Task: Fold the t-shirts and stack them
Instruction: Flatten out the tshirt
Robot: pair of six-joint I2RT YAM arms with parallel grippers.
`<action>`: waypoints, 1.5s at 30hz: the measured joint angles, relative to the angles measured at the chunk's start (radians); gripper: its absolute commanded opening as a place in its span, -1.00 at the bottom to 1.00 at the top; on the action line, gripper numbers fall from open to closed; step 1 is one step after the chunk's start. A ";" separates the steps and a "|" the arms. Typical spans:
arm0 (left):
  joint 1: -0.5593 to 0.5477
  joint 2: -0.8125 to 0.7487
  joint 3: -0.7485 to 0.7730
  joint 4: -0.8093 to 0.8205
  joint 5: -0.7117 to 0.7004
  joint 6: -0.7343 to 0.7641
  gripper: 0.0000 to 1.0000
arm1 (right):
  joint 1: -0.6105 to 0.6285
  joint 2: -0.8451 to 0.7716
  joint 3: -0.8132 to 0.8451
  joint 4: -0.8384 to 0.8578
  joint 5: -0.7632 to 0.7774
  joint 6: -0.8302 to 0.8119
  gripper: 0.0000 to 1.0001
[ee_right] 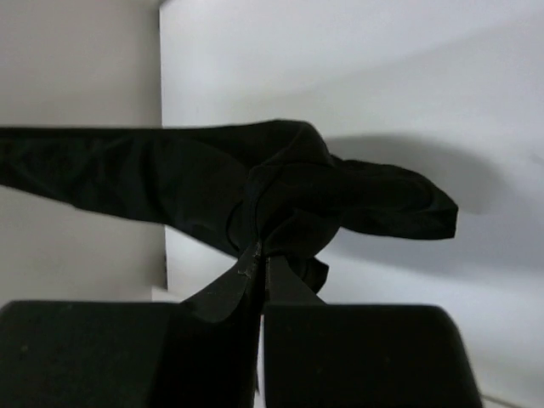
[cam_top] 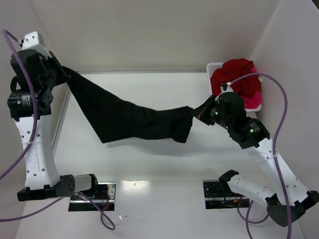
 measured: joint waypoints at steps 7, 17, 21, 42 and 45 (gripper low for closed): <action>-0.001 -0.031 -0.211 -0.043 0.122 0.013 -1.00 | 0.000 0.045 -0.078 -0.062 -0.130 -0.005 -1.00; -0.002 0.233 -0.414 0.086 0.185 0.011 -1.00 | -0.072 0.334 -0.083 -0.022 0.051 -0.042 -1.00; -0.009 0.370 -0.373 0.176 0.229 0.011 -1.00 | -0.078 0.446 -0.114 0.059 0.073 -0.058 -0.96; -0.055 0.617 -0.249 0.322 0.296 0.035 -1.00 | 0.002 0.465 0.058 0.259 -0.166 -0.362 0.89; -0.055 0.597 -0.283 0.328 0.296 0.035 -1.00 | 0.170 0.519 0.142 0.258 -0.150 -0.393 0.84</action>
